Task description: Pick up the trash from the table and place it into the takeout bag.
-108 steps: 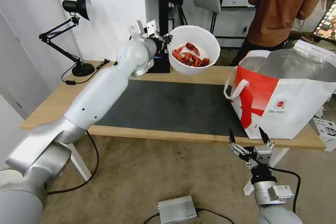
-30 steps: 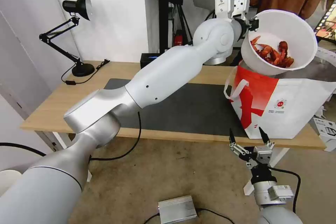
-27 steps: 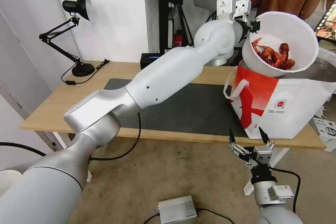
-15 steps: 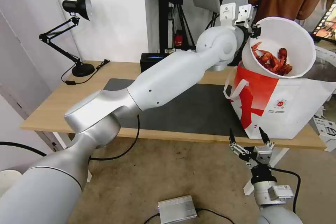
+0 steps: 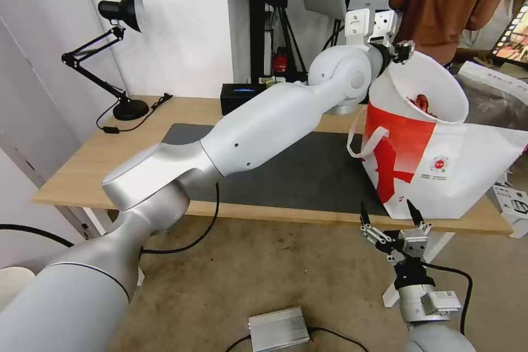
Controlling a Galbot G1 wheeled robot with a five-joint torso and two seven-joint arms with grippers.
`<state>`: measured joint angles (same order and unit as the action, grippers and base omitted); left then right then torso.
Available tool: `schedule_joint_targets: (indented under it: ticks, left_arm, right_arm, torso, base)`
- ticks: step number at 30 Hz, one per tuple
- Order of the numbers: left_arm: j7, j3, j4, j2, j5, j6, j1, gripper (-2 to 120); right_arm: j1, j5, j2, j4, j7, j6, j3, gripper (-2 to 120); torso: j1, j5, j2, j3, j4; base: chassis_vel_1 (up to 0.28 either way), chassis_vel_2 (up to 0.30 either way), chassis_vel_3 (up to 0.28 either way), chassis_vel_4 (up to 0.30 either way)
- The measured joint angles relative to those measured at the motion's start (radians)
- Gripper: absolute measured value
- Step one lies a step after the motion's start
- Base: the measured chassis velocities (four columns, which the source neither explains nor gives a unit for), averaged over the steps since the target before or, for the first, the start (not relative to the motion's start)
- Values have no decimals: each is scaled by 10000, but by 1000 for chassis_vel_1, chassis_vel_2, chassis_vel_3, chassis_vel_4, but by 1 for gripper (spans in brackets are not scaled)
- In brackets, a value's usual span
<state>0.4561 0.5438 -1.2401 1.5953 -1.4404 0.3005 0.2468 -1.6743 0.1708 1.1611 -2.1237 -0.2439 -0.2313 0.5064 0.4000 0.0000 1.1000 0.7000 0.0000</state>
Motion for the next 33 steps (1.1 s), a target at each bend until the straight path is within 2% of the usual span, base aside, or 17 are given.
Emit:
schedule_joint_targets:
  ticks: [1,5,8,18,27,33]
  left_arm:
    - [0,0,0,0,0,0,0,64]
    - [-12,33,-70,0,-45,-18,-3,80]
    - [-11,47,-151,1,-171,-84,-5,82]
    - [64,-314,20,-24,-18,-104,-17,81]
    - [-121,-301,293,-228,1451,-32,-257,80]
    - [-310,-168,288,-435,1999,7,-347,80]
  right_arm:
    - [0,0,0,0,0,0,0,100]
    - [0,0,0,0,0,0,0,100]
    - [0,0,0,0,1,0,0,100]
    - [0,0,0,0,0,0,0,100]
    - [-1,0,0,0,0,0,0,100]
    - [0,0,0,0,0,0,0,100]
  torso:
    - [0,0,0,0,0]
    - [0,0,0,0,0]
    - [0,0,0,0,0]
    - [0,-1,0,0,1]
    - [0,-1,0,0,1]
    - [0,-1,0,1,0]
  base:
    - [0,0,0,0]
    - [0,0,0,0]
    - [0,0,0,0]
    - [0,0,0,0]
    - [0,0,0,0]
    - [0,0,0,0]
